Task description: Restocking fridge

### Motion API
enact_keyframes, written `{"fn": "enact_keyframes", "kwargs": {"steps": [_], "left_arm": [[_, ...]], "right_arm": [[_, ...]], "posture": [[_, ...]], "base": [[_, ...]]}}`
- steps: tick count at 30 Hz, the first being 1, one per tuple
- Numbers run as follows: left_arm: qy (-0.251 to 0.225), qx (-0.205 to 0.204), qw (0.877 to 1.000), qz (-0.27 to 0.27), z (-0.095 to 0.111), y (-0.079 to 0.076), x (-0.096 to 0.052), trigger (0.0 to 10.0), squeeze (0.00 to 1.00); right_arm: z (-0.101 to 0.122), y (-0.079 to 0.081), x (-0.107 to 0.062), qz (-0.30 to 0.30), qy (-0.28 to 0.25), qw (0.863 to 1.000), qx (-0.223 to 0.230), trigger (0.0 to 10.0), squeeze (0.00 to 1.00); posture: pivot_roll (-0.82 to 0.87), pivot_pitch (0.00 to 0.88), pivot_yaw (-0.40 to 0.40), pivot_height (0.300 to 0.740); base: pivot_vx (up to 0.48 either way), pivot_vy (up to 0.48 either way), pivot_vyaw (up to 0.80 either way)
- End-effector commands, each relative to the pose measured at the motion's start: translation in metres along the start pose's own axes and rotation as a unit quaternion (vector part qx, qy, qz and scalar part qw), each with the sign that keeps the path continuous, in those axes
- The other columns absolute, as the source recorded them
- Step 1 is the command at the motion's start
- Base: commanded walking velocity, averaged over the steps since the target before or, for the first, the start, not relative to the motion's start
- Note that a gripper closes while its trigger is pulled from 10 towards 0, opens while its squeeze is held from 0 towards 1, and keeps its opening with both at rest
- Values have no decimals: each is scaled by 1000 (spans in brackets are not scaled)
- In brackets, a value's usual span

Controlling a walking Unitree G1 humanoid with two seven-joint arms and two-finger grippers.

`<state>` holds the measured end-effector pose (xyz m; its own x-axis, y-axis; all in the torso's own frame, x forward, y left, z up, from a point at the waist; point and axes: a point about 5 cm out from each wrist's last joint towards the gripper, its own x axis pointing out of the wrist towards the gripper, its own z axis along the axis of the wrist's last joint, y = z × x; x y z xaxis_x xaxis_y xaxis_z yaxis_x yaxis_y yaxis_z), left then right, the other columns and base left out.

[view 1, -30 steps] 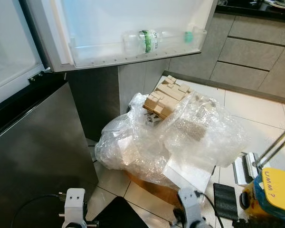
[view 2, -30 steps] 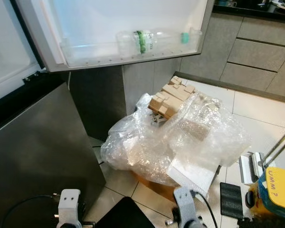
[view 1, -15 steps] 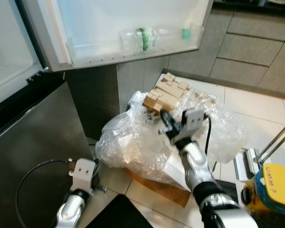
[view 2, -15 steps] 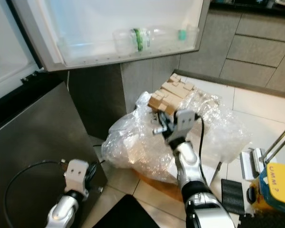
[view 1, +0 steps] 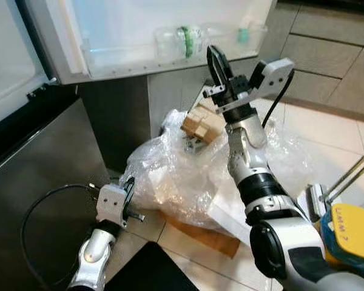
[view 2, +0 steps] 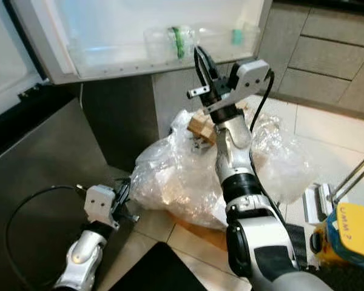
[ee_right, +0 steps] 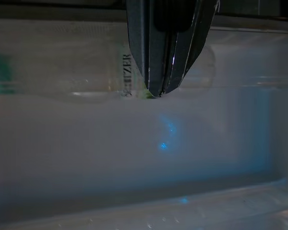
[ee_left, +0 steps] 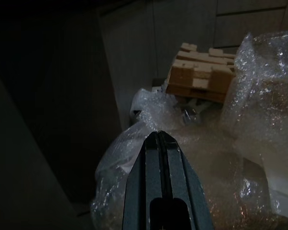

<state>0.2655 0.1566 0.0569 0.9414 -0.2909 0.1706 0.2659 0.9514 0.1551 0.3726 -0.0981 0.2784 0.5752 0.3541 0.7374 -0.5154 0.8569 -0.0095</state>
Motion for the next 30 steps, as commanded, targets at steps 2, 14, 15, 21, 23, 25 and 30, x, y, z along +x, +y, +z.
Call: {"fn": "enact_keyframes", "kwargs": {"steps": [2,14,15,21,23,25,30], "left_arm": [[-8,-3,1000,-14,5,-5,1,10000,0],[-10,2,1000,-20,11,-3,1,10000,0],[-10,2,1000,-20,11,-3,1,10000,0],[-6,6,1000,-18,14,0,-2,10000,0],[-6,7,1000,-18,14,1,-3,10000,0],[-2,9,1000,-19,14,3,-5,10000,0],[3,15,1000,-23,14,6,-5,10000,0]], "right_arm": [[2,2,12,11,-1,1000,10,10000,0],[-9,4,27,8,46,998,45,10000,0],[-9,4,27,8,46,998,45,10000,0],[-20,7,31,-4,90,994,69,10000,0],[-21,8,32,-6,95,993,72,10000,0],[-25,14,38,-7,123,989,79,10000,0],[-33,21,45,-15,190,980,63,10000,0]], "posture": [[-75,132,-44,740],[-59,141,-42,740],[-59,141,-42,740],[-36,150,-41,740],[-36,150,-41,740],[-33,152,-34,740],[-23,152,-32,740]], "base": [[0,0,0],[0,0,0],[0,0,0],[0,0,0],[0,0,0],[0,0,0],[0,0,0]]}}
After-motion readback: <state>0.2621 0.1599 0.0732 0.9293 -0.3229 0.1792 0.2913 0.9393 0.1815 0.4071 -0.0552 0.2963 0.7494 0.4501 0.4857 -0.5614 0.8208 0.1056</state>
